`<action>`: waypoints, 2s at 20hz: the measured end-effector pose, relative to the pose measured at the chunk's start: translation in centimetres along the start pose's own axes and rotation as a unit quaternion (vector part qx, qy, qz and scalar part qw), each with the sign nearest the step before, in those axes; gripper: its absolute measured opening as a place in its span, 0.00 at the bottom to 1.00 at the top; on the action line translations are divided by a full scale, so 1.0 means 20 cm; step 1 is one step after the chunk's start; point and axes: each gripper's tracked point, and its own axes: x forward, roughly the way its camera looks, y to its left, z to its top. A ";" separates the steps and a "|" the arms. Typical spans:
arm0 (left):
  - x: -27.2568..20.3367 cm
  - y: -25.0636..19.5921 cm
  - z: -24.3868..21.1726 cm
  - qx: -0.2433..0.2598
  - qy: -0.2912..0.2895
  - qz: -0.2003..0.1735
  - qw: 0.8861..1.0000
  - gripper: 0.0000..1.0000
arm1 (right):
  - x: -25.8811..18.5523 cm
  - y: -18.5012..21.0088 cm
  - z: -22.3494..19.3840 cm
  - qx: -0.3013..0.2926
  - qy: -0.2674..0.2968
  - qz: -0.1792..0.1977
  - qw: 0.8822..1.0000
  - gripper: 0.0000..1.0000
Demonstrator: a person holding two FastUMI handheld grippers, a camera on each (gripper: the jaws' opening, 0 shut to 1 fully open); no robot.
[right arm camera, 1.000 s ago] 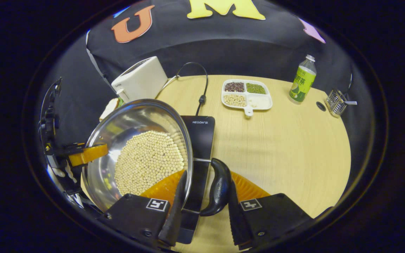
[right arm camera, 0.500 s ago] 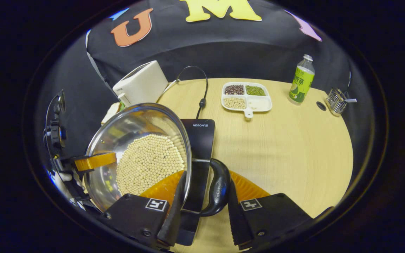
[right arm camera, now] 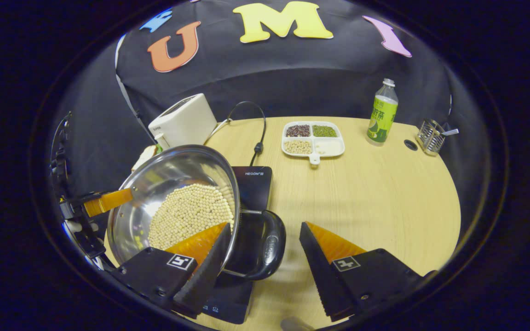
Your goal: First push the handle of the pot to place it horizontally, then grasp the pot with both hands and set it on the induction cooktop.
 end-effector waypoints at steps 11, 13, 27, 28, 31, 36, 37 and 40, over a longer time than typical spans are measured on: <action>-0.28 0.03 -0.02 0.001 -0.029 0.071 0.997 0.98 | -0.34 -0.12 0.12 -0.027 -0.065 0.009 0.997 0.95; -0.39 -0.02 0.00 0.003 -0.046 0.085 0.995 0.99 | -0.44 -0.15 0.12 -0.025 -0.075 0.026 0.997 0.97; -1.48 -1.51 0.28 0.058 -0.239 0.019 0.969 0.97 | -1.75 -0.94 0.32 -0.067 -0.232 0.050 0.969 0.94; -1.55 -1.60 0.31 0.069 -0.254 0.018 0.965 0.98 | -1.84 -1.02 0.35 -0.074 -0.251 0.040 0.964 0.93; -1.76 -1.80 0.36 0.076 -0.300 0.015 0.951 0.97 | -2.11 -1.19 0.41 -0.099 -0.308 0.005 0.946 0.98; -1.99 -1.88 0.36 0.067 -0.341 0.014 0.937 0.96 | -2.39 -1.35 0.39 -0.123 -0.367 -0.054 0.920 0.98; -2.01 -1.87 0.36 0.071 -0.346 0.018 0.935 0.96 | -2.42 -1.37 0.38 -0.118 -0.374 -0.061 0.918 0.98; -2.04 -1.82 0.34 0.077 -0.355 0.037 0.931 0.96 | -2.45 -1.37 0.31 -0.089 -0.373 -0.051 0.922 0.99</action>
